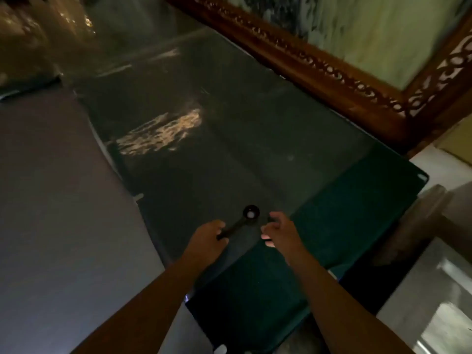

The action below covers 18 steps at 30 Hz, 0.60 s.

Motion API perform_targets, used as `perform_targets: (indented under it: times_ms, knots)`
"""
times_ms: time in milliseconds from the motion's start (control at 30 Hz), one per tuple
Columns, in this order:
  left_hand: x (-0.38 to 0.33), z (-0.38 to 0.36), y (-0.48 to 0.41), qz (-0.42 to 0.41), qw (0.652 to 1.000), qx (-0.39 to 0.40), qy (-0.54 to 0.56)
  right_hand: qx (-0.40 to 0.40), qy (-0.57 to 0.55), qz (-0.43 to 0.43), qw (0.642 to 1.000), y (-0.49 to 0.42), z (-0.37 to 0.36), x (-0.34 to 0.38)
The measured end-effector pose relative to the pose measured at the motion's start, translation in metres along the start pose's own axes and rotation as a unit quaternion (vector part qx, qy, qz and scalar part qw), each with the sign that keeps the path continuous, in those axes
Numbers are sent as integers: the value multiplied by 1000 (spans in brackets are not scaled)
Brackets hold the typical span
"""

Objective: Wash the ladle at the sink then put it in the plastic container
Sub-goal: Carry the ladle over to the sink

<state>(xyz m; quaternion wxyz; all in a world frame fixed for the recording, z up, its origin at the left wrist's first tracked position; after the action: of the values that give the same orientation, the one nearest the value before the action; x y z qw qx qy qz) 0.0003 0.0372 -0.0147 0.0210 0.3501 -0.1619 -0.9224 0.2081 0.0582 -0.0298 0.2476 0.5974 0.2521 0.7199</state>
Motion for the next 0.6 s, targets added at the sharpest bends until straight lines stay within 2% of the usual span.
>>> perform_targets:
  times_ms: [100, 367, 600]
  knots:
    - [3, -5, -9, 14, 1000, 1, 9, -7, 37, 33, 999, -12, -2, 3]
    - [2, -15, -25, 11, 1000, -16, -10, -28, 57, 29, 998, -27, -4, 4]
    - [0, -13, -23, 10, 999, 5, -32, -31, 93, 18, 995, -23, -9, 8]
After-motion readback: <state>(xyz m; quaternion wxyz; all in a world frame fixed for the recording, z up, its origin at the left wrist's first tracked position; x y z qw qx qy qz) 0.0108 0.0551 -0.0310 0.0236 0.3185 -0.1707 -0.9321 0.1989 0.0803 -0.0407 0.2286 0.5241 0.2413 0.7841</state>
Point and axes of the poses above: each hand's wrist, its own y-axis away from the middle knuckle, its own z-axis out of the back of the hand, x = y × z, the point moved 4 cm from there along -y, towards the middle knuckle, and after that the axes turned 5 degrees about -z, right-handed, at the moved point
